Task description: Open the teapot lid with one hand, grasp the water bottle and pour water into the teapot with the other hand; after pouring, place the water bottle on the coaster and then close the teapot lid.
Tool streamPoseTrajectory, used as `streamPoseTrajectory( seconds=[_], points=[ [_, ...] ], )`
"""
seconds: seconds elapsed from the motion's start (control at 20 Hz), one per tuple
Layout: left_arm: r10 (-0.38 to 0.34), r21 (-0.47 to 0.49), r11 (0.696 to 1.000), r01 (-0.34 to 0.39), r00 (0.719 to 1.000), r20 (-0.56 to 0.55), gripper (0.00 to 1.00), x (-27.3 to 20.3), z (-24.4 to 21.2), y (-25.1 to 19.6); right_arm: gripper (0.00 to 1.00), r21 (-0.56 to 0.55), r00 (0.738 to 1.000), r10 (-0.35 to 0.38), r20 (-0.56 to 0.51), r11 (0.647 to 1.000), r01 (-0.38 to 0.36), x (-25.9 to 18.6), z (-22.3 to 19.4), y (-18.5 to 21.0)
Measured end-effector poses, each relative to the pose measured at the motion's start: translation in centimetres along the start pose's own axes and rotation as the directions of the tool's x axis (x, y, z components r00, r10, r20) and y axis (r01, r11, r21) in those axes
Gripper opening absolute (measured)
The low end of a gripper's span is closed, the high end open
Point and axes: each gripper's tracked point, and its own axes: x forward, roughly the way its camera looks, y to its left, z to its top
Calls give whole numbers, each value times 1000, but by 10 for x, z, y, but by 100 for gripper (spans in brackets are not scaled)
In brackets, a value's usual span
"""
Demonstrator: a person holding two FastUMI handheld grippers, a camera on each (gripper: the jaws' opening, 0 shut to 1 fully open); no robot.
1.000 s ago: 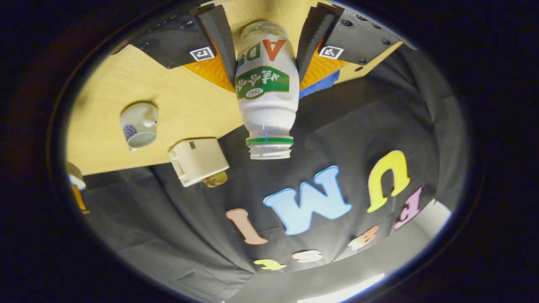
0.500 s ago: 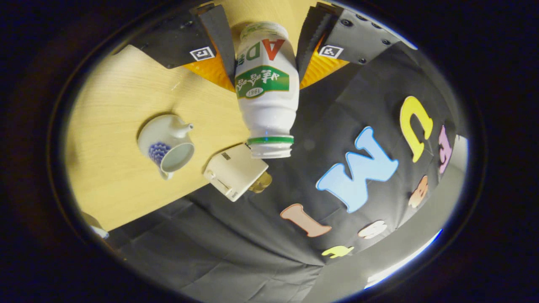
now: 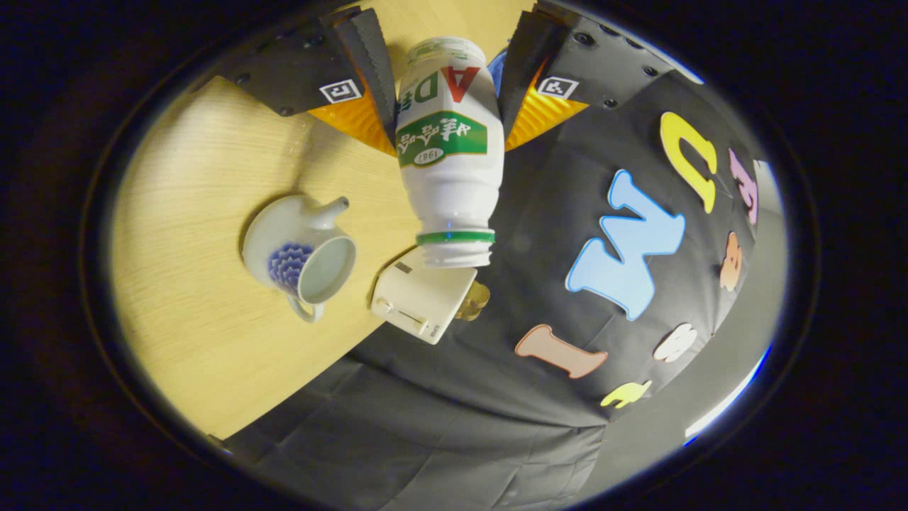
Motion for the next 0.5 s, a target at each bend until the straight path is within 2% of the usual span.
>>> streamPoseTrajectory(
  seconds=[0.05, 0.15, 0.2, 0.35, 0.4, 0.5],
  points=[
    [-3, 31, 1000, 3, 1000, -1, 70, 1, 1, -2, 6, -5, 1000, -2, 2, 1000, 2, -2, 1, -1],
    [-15, 70, 997, 16, 1000, -6, 80, 5, 1, -6, 6, -6, 1000, -7, 8, 1000, 7, -6, 4, -2],
    [-25, 80, 996, 25, 1000, -10, 75, 7, 0, -10, 6, -7, 1000, -11, 9, 1000, 11, -7, 4, -4],
    [-34, 120, 992, 35, 999, -12, 75, 8, 4, -13, 6, -10, 1000, -18, 6, 1000, 18, -9, 3, -8],
    [-38, 139, 990, 39, 999, -11, 80, 8, 4, -14, 6, -7, 1000, -18, 5, 1000, 18, -8, 3, -7],
    [-41, 193, 980, 43, 999, -17, 80, 9, 7, -18, 6, -6, 1000, -19, 4, 1000, 19, -9, 3, -8]
  ],
)
